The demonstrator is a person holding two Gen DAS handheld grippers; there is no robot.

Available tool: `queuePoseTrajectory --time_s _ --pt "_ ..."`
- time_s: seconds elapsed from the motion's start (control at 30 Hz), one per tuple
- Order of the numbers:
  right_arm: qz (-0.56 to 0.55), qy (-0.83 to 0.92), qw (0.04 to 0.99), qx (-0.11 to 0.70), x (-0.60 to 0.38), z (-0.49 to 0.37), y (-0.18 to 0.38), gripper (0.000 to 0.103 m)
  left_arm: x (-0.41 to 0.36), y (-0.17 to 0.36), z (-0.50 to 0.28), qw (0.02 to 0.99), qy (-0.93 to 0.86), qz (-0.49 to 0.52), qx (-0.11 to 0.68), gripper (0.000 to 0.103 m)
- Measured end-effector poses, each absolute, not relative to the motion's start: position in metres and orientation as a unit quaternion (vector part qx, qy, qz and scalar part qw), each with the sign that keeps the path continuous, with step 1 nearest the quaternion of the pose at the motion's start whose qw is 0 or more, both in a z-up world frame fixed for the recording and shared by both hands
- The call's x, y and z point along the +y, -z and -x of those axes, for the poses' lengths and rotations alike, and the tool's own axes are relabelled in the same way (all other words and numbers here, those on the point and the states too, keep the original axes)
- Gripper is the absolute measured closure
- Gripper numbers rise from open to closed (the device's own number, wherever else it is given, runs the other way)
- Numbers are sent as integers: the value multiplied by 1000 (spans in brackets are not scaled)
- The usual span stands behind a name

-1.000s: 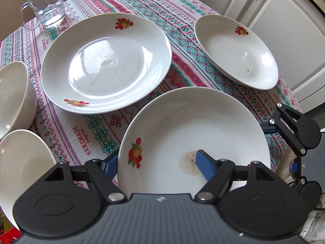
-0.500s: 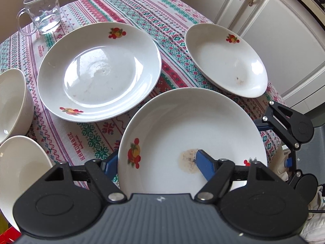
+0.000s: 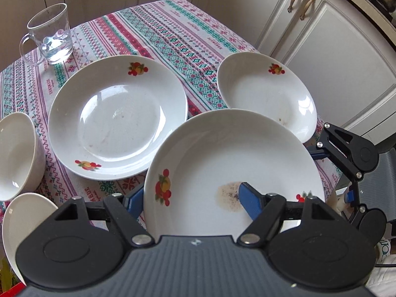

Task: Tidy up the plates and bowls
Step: 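Lift the stained plate with the left gripper toward the other white plate, then lower the stained plate onto the other white plate with the left gripper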

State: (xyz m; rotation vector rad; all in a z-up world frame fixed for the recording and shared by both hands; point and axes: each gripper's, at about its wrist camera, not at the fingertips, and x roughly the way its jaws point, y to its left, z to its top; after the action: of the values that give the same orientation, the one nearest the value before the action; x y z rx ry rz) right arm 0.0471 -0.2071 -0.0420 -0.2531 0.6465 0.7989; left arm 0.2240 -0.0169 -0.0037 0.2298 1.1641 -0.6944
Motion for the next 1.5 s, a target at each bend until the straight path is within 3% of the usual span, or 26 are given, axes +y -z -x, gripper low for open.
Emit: queuePoseTrajectory --time_s 0.53,1.5 --pt "115 -353 878 301 -256 -72 34 0 -79 -7 -259 766 348 -123 527 26" --pt "89 -265 904 324 -329 -84 43 0 -187 21 -302 735 410 -173 513 26"
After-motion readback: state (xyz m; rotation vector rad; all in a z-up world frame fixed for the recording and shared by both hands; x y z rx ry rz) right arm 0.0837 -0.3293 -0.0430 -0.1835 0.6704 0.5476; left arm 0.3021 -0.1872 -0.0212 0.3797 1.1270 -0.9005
